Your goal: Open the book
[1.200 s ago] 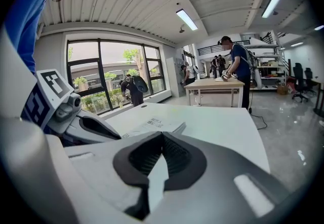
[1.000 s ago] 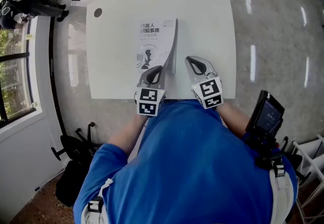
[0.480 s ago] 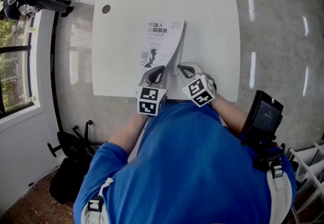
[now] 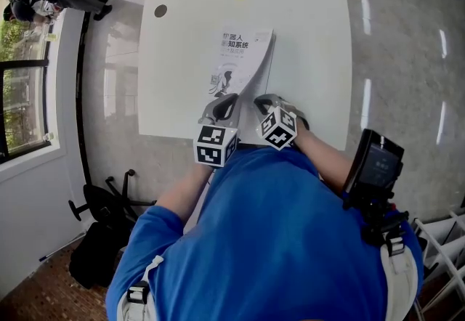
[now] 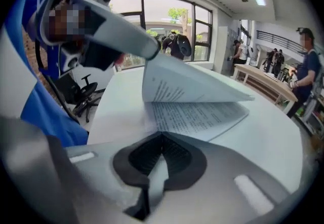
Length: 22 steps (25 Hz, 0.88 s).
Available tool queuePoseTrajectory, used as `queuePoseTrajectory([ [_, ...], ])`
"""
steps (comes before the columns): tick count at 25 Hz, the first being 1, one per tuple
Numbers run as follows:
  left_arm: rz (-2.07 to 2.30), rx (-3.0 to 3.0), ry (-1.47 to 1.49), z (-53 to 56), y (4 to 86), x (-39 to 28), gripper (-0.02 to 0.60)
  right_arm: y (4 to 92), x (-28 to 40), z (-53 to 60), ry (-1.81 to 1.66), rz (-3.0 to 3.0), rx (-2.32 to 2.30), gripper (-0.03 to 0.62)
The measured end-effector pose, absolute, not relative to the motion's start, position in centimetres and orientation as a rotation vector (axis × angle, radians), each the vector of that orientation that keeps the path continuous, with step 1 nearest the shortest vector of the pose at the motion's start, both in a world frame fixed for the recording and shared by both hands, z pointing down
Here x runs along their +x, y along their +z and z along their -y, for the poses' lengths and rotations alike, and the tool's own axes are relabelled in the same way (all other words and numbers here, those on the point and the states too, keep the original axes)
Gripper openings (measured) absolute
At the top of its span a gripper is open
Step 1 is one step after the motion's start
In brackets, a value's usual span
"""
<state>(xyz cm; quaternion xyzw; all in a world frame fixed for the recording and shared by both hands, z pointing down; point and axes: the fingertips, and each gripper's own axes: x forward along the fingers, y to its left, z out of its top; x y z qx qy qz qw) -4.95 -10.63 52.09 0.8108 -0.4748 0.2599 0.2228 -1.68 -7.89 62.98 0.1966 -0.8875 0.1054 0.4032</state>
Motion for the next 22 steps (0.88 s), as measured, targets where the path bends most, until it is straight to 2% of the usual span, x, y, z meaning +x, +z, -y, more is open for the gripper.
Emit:
queuePoseTrajectory([
  [12,1.377,2.169,0.591,12.2,51.2,-10.4,0.015,64.7,-2.5,7.7,0.234,2.173,0.427,0.003],
  [22,1.469,2.061,0.527,12.9,52.4,-19.5,0.015,65.0,-4.4,7.6,0.242,2.143,0.433,0.003],
])
